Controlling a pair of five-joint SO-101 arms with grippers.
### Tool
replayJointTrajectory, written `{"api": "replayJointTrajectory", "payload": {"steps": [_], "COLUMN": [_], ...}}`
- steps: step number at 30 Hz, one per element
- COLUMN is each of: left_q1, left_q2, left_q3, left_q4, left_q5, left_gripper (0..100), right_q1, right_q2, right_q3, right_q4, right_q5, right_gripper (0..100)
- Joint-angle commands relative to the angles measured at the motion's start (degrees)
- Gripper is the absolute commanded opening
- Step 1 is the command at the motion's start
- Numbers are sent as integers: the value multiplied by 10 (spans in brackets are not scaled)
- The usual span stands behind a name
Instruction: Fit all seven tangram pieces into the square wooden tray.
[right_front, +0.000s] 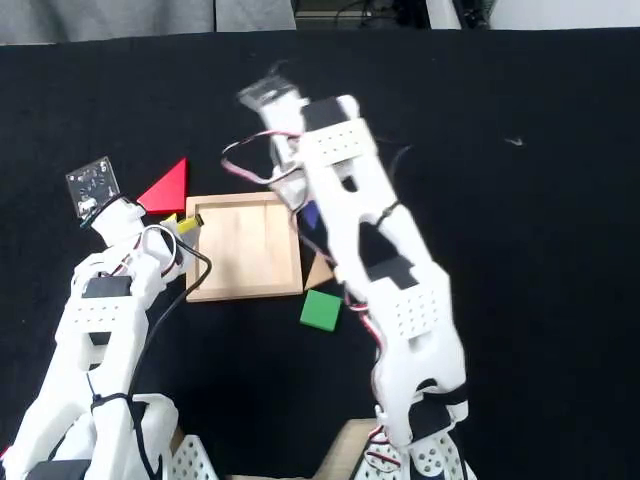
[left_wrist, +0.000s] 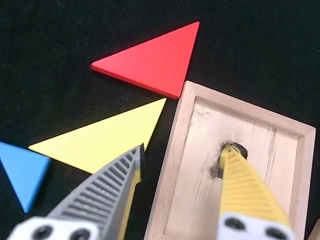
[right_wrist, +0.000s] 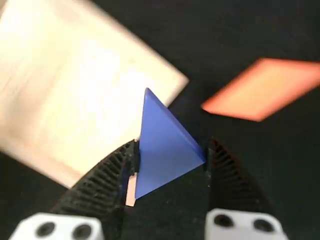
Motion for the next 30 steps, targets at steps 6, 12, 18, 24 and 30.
{"api": "replayJointTrajectory", "payload": {"steps": [6, 12, 18, 24, 30], "left_q1": [5, 5, 5, 5, 5], "left_q2": [-1, -1, -1, -1, -1], "left_q3": [-1, -1, -2, -2, -2], "left_q4": [-11, -11, -11, -11, -11], "left_q5": [0, 0, 0, 0, 0], "left_gripper": [253, 253, 253, 253, 253], "right_q1": [-64, -59, -64, -63, -62], "right_q2": [46, 85, 90, 89, 87], "right_q3": [-58, -91, -95, -95, -103], "right_q4": [-33, -29, -29, -29, -28], "right_q5": [72, 59, -7, -24, -24], "right_gripper": [166, 166, 214, 295, 283]}}
